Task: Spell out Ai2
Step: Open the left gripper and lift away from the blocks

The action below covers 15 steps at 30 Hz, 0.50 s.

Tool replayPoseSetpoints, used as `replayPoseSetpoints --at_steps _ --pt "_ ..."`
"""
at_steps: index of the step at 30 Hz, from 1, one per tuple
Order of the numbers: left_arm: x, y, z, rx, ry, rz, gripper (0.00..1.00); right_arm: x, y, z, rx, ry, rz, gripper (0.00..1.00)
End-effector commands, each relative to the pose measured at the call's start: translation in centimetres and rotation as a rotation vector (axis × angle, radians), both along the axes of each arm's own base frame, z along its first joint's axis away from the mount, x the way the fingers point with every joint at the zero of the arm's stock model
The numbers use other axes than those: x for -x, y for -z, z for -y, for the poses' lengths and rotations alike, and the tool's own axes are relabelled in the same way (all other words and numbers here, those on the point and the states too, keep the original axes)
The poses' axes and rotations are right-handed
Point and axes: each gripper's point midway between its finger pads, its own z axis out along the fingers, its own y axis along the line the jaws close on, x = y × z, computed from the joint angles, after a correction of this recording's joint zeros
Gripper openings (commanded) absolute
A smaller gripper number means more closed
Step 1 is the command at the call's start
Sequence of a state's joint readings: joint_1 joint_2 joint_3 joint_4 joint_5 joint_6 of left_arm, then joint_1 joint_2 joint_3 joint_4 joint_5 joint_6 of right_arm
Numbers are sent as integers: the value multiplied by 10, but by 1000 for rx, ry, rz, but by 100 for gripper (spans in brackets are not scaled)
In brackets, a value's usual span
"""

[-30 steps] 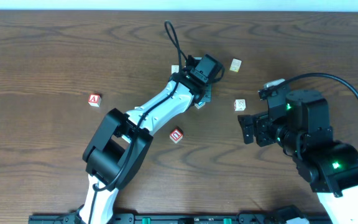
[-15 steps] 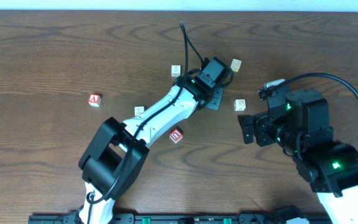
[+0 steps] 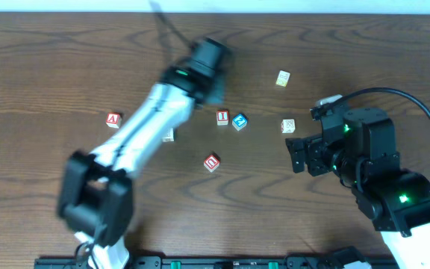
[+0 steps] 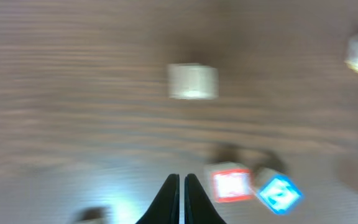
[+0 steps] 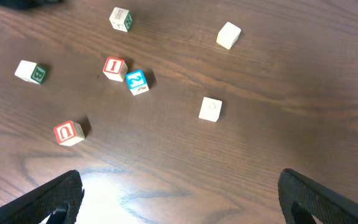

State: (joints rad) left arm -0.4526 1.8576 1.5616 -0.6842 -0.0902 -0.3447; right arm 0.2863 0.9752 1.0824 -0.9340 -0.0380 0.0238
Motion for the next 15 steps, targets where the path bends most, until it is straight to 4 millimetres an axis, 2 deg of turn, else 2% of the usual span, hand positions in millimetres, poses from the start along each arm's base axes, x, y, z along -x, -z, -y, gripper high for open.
replayPoseSetpoints --at_steps 1,2,4,7,12,15 --pt "-1 -24 -71 -38 -179 7 6 0 0 1 6 -8 3 99" --pt "4 -26 -93 -57 -208 -21 6 0 0 1 6 -8 3 99" --pt "14 -28 -118 -100 -165 -66 6 0 0 1 6 -8 3 99" --pt "30 -38 -142 -123 -152 -99 6 0 0 1 6 -8 3 99" --pt "49 -76 -153 -131 -139 -32 6 0 0 1 6 -8 3 99" --pt "68 -84 -163 -169 -131 -23 6 0 0 1 6 -8 3 99"
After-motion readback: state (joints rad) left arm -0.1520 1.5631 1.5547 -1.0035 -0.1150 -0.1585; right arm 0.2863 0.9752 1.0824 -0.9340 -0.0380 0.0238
